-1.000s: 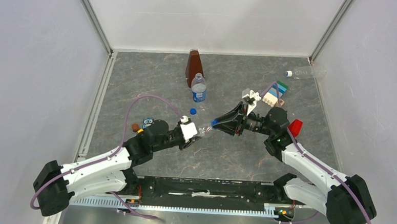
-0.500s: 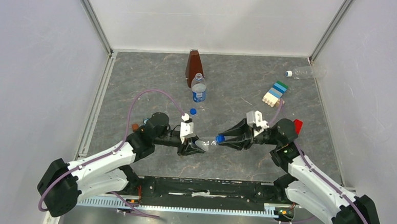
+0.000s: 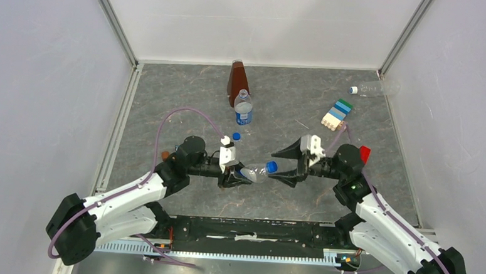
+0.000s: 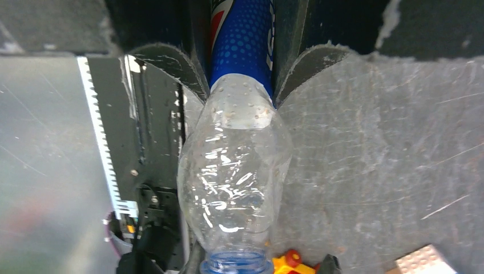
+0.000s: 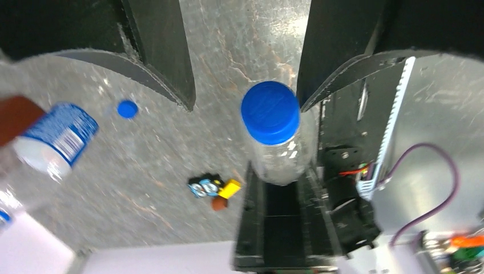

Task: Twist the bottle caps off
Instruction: Unscrew the bottle cap from the plastic bottle.

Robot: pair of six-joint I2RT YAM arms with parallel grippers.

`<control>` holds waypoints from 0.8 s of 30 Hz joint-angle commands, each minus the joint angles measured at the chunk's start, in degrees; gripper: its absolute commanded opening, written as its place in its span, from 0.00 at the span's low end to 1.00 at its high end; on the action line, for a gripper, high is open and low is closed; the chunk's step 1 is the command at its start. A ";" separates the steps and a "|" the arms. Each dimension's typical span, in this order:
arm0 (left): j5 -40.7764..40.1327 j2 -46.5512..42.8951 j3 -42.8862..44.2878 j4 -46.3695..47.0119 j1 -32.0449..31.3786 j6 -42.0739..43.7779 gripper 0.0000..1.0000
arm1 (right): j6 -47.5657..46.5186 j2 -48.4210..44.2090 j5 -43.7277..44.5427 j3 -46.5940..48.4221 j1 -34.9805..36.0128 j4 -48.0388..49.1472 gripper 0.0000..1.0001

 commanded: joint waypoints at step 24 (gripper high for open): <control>-42.04 -10.52 -6.46 7.03 -9.36 12.64 0.02 | 34.96 4.58 24.16 7.63 -0.17 6.88 0.76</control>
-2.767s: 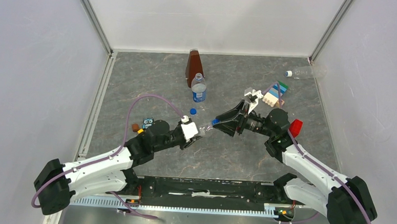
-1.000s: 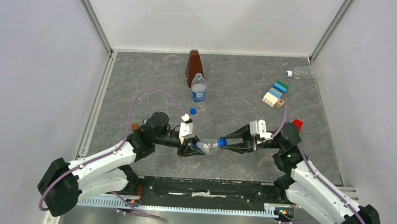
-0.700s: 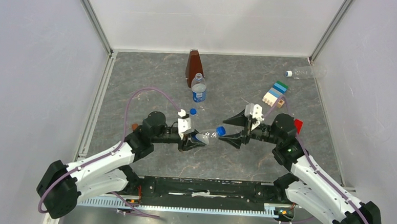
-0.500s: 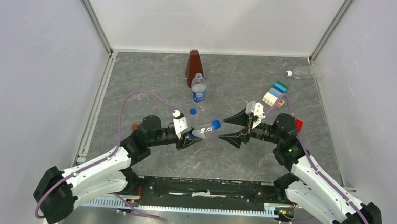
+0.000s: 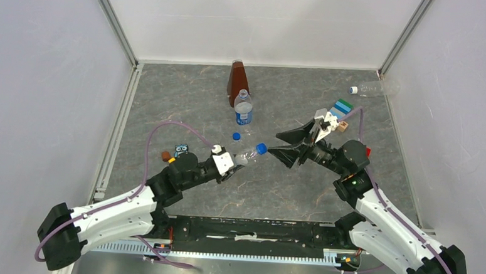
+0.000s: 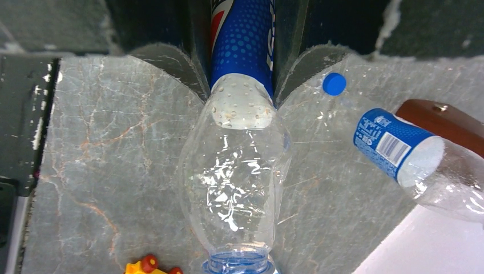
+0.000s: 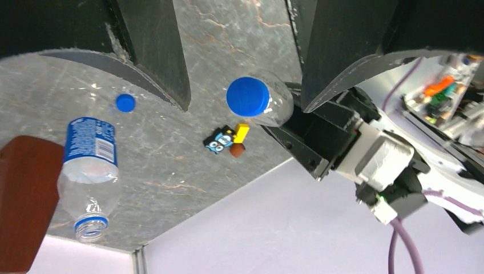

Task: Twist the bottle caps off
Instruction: Unscrew the bottle cap from the plastic bottle.

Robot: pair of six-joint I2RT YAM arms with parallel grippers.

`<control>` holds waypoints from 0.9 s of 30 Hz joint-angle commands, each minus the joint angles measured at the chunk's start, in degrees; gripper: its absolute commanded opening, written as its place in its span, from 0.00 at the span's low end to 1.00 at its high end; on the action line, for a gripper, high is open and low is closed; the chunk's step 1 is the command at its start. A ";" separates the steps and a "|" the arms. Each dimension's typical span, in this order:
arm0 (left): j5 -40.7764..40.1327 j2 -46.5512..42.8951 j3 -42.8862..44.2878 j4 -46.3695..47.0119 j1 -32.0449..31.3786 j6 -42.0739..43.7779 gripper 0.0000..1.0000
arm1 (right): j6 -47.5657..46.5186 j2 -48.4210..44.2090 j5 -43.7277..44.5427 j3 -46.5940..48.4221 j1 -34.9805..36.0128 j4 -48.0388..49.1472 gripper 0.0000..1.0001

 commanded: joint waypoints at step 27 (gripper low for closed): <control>-12.39 1.12 -0.61 6.51 -4.92 6.90 0.02 | 12.69 16.00 -9.37 2.32 -0.10 16.21 0.55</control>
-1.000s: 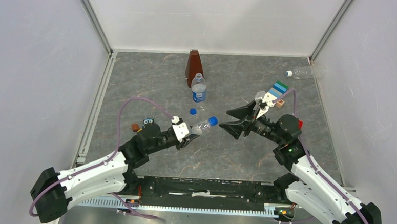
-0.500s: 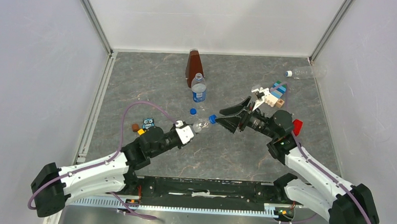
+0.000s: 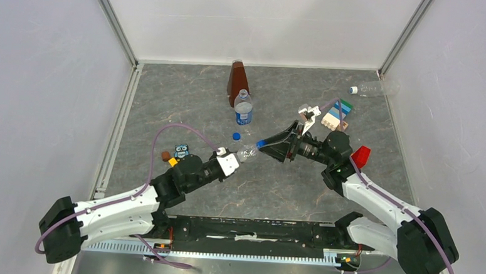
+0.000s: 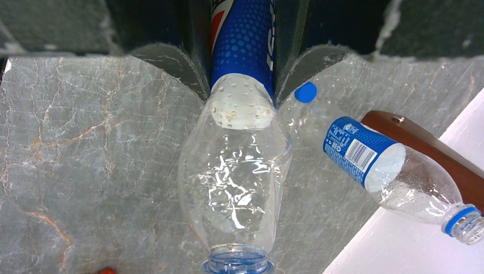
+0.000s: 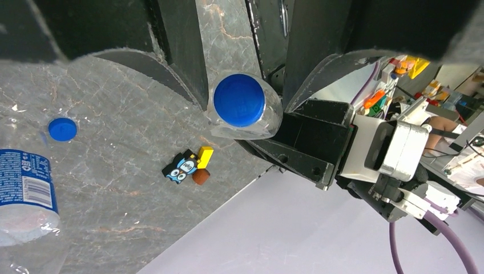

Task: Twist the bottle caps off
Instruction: Unscrew the bottle cap from the plastic bottle.

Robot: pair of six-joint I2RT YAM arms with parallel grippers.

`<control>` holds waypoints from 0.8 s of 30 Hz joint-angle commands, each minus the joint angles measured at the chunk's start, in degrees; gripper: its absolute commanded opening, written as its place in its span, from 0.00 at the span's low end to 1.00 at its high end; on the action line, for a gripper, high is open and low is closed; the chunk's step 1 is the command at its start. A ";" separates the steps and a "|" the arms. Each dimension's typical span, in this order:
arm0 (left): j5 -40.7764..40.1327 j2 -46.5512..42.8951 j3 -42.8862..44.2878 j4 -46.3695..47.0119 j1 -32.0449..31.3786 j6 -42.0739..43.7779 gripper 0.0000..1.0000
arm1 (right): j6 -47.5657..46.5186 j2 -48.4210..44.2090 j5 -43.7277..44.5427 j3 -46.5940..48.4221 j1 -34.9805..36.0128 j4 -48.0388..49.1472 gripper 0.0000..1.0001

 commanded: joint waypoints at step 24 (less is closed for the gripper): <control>24.57 -1.79 9.07 -5.86 3.31 -13.56 0.05 | -9.48 -3.28 -21.86 -6.48 -0.11 21.73 0.05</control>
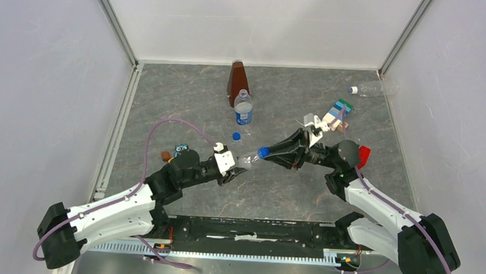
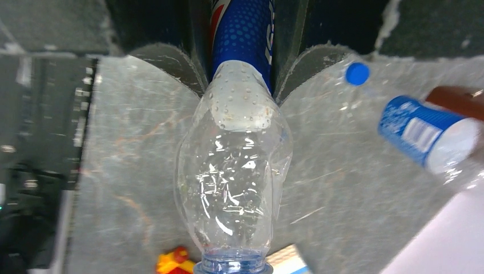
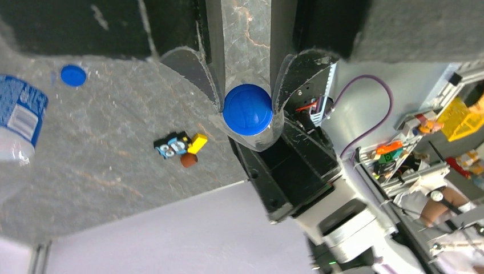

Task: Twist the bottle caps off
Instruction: Unscrew the bottle cap from the plastic bottle.

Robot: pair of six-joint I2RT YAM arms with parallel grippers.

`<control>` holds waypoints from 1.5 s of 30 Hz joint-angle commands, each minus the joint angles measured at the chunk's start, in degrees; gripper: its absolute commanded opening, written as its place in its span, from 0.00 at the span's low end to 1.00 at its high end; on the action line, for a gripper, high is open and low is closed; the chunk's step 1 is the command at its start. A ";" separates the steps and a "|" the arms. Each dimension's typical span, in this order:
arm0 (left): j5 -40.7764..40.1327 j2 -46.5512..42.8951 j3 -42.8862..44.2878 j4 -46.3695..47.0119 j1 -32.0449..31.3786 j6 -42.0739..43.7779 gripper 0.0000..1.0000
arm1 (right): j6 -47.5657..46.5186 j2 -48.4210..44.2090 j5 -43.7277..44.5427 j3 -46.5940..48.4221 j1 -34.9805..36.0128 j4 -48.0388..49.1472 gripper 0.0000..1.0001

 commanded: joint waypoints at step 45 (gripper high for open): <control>8.78 3.60 4.73 -0.83 8.07 -4.98 0.15 | -19.00 -13.49 8.63 5.08 0.89 -27.05 0.67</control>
